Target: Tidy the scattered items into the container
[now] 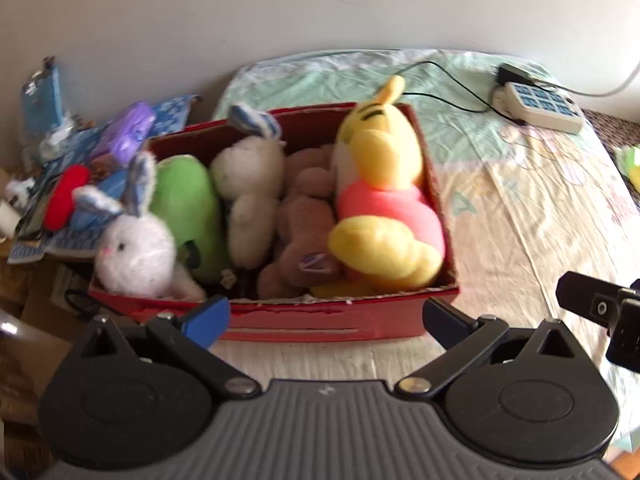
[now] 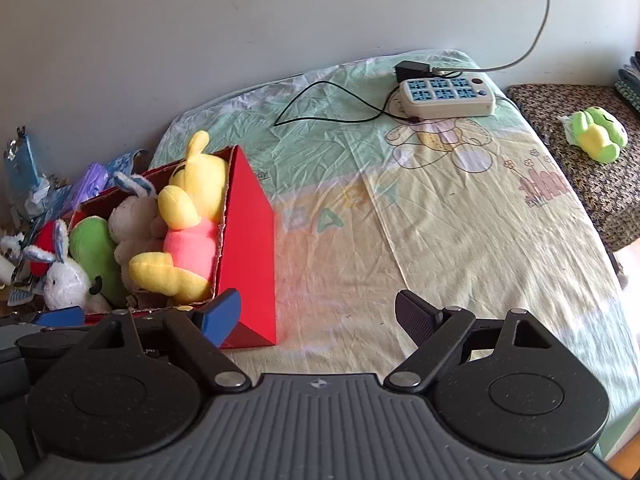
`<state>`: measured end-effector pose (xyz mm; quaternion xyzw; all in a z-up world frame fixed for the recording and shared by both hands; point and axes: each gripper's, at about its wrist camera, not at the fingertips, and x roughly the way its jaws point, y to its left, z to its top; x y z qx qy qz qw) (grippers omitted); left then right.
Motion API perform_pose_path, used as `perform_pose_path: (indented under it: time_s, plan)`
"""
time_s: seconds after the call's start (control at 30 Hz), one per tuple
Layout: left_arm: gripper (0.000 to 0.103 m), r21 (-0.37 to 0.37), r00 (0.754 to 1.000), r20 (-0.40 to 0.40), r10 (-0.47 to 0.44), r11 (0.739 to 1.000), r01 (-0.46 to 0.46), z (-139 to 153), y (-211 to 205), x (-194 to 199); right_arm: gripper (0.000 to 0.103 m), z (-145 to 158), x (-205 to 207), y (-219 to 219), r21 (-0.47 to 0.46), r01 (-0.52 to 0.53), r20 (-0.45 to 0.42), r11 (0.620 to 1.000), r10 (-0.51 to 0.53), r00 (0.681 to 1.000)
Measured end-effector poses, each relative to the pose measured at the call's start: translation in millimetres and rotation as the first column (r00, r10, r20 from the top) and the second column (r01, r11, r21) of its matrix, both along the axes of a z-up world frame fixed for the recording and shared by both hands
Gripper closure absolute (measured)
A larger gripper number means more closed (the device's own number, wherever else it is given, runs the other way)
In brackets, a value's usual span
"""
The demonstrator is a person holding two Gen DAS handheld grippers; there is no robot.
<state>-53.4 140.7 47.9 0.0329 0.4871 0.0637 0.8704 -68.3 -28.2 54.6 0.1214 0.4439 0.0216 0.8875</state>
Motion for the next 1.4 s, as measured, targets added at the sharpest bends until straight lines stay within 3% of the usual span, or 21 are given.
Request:
perform_pose_path:
  time_s: [0.2, 0.77, 1.2, 1.4]
  plan:
    - [0.001, 0.011, 1.0, 0.006, -0.03, 1.0, 0.029, -1, 1, 3, 0.017, 2, -3, 2, 0.003, 0.049, 0.004, 0.999, -0.049, 0.999]
    - [0.001, 0.026, 0.99, 0.006, 0.141, 0.99, -0.141, 2, 80, -6, 0.017, 18, 19, 81, 0.004, -0.151, 0.065, 0.989, 0.15, 0.986]
    - [0.001, 0.047, 0.972, 0.043, 0.232, 0.971, -0.234, 8, 119, -17, 0.017, 26, 21, 124, -0.085, -0.197, 0.108, 0.977, 0.205, 0.973]
    - [0.001, 0.054, 0.969, 0.038, 0.246, 0.967, -0.248, 11, 132, -20, 0.015, 26, 25, 136, -0.105, -0.177, 0.063, 0.979, 0.184, 0.981]
